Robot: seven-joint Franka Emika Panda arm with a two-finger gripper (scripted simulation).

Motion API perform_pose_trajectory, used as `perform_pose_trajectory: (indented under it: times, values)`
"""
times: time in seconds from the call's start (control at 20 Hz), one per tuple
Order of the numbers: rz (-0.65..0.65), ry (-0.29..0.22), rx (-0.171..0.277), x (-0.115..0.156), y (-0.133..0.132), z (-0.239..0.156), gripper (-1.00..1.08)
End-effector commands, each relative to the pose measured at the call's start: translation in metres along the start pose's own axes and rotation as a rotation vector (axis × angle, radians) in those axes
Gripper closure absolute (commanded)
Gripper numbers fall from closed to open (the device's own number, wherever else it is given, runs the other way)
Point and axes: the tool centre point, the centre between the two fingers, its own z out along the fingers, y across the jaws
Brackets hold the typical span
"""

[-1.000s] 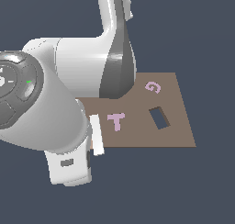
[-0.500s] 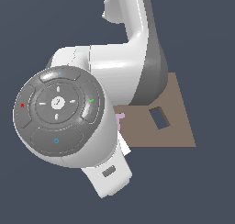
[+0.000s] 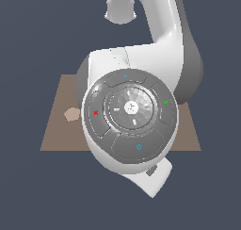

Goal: Insert a designated object into the corresponding slot on a board.

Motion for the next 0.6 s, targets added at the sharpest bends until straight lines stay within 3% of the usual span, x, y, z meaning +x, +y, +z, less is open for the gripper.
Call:
perform_pose_trajectory:
  times: [0.0,0.55]
  values:
    - [-0.076,-0.001,-0.001,0.010,0.009,-0.001,1.08]
    - [-0.443,-0.001,-0.001,0.068,0.037,-0.002,1.08]
